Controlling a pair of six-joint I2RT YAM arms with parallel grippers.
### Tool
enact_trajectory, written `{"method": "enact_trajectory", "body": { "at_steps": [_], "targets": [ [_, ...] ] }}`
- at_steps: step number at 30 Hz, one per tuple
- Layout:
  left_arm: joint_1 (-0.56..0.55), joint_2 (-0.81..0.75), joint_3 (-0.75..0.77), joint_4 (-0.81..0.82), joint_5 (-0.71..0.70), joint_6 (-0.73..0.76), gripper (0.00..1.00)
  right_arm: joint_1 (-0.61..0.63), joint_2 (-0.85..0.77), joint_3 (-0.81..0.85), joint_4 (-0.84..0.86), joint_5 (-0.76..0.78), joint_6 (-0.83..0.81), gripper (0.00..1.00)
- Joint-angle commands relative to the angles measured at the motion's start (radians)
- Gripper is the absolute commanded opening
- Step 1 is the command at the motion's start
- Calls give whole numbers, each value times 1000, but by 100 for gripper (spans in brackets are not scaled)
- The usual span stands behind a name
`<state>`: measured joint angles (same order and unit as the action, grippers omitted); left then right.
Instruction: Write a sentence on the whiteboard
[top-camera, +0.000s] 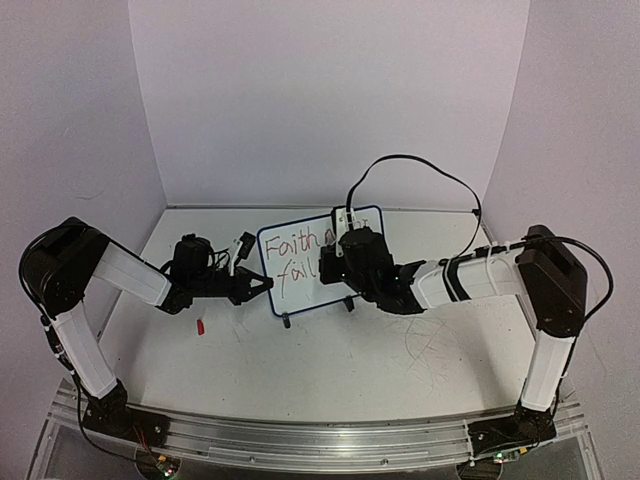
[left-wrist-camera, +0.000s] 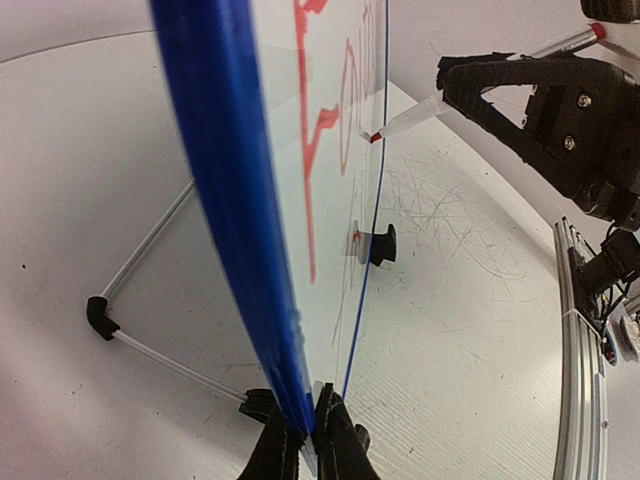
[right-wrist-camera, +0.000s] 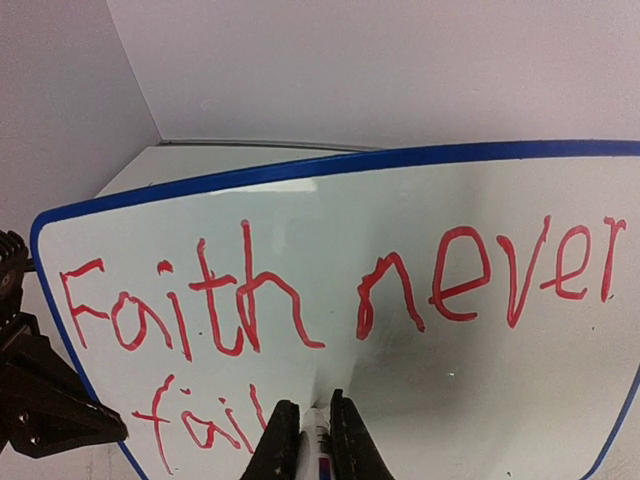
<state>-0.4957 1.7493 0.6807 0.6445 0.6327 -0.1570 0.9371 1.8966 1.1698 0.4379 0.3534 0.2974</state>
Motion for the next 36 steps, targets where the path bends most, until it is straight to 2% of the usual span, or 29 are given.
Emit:
{"method": "enact_trajectory", "body": {
  "at_steps": [1, 16, 36],
  "targets": [
    [2, -1, 11, -63, -70, 61, 0, 1, 30, 38, 31, -1, 6, 0],
    [2, -2, 11, -64, -71, 62, 0, 9, 29, 7, 16, -14, 27, 0],
    [2, -2, 12, -65, -70, 62, 0, 9, 1, -32, 1, 46, 41, 0]
  ]
}}
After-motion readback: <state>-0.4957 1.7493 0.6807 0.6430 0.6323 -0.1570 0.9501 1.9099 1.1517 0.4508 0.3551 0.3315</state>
